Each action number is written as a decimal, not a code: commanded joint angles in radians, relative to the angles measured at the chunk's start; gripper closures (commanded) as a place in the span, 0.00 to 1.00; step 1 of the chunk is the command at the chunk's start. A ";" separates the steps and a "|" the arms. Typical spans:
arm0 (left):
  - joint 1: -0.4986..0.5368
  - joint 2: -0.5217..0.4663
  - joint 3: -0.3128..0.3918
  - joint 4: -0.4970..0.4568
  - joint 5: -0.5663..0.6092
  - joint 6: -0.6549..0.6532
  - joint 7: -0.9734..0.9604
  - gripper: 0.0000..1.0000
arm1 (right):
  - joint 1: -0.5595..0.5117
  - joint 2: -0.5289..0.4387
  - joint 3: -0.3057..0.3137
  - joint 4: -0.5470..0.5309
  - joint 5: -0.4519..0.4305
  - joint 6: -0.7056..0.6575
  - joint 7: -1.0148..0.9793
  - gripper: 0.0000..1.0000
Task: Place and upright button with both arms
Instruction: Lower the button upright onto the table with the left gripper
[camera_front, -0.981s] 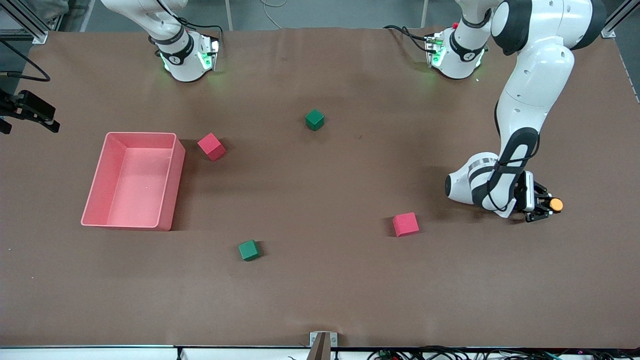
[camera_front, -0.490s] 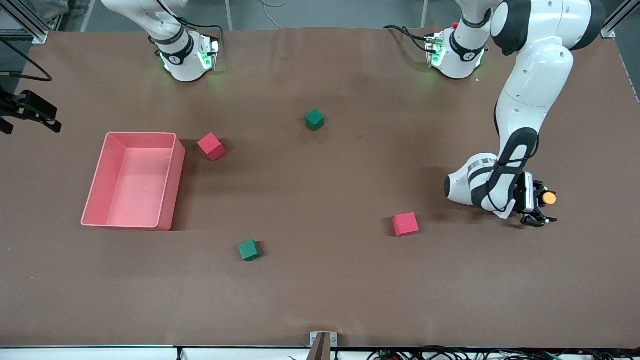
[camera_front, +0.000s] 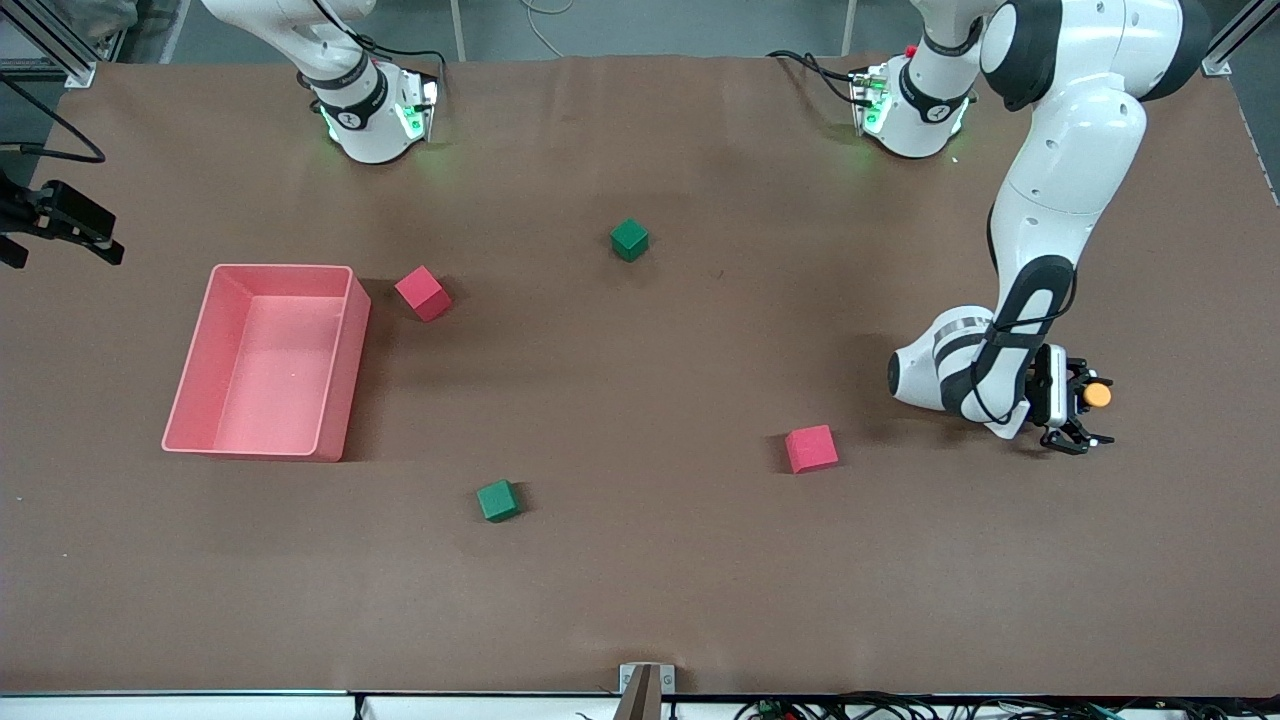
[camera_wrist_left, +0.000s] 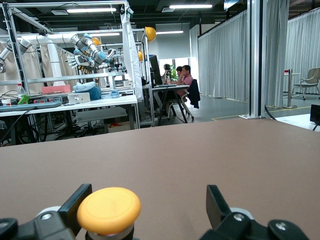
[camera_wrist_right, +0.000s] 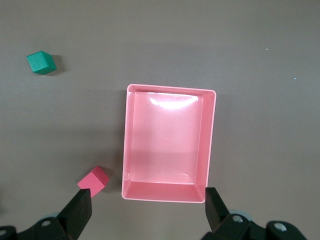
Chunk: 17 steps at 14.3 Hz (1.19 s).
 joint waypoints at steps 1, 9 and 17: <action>-0.007 -0.004 -0.003 -0.024 0.003 -0.037 0.040 0.00 | -0.010 -0.011 0.006 -0.013 0.017 -0.002 -0.012 0.00; -0.004 -0.030 -0.003 -0.066 -0.014 -0.062 0.131 0.00 | -0.015 -0.013 0.006 -0.013 0.017 -0.009 -0.017 0.00; 0.002 -0.190 -0.090 -0.043 -0.134 -0.066 0.359 0.00 | -0.013 -0.013 0.006 -0.013 0.017 -0.015 -0.017 0.00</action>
